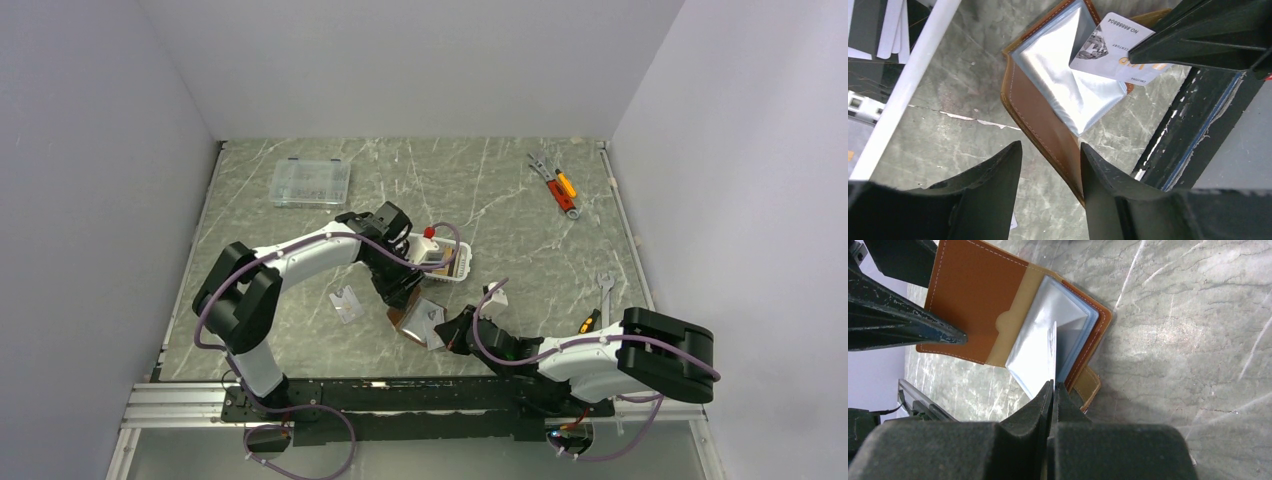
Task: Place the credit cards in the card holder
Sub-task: Open the card holder at the center of the board.
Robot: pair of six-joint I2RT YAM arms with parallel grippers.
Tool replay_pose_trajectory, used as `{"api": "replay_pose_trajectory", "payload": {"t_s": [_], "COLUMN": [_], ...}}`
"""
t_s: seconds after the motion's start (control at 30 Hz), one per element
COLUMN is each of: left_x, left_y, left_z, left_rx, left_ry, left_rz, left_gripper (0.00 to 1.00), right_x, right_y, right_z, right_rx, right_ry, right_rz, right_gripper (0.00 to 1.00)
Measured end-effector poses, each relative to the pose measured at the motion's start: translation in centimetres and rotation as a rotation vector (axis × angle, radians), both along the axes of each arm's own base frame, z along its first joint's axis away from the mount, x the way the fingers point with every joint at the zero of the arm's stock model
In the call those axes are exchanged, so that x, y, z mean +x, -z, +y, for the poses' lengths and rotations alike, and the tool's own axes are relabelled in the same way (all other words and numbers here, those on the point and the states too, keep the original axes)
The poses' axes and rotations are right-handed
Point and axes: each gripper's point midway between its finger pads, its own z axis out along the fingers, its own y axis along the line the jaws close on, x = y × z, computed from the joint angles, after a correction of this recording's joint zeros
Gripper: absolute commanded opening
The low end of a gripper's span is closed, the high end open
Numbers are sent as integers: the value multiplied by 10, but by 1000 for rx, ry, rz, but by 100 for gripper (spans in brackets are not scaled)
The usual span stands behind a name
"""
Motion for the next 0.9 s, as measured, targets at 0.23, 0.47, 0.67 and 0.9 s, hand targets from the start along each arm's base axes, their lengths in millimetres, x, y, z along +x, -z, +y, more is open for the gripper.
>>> {"api": "replay_pose_trajectory", "payload": {"t_s": [0.23,0.47,0.67,0.9], "left_x": [6,6,5,3], "left_y": [2,2,2,1], "left_z": [4,6,7,9], "left_rx": [22,19,24,-8], "left_ry": [-21,-59,-122,-202], "left_rz": [-36,-51,-17,86], "left_gripper": [2,0,0,0], "right_x": [0,0,-1,-5], "right_y": [0,0,0,-7], "right_z": [0,-2,-2,-7], "right_rx": [1,3,-3,-47], "right_ry": [1,3,-7,-57], "right_rz": [0,2,-2,-28], "right_gripper": [0,0,0,0]}}
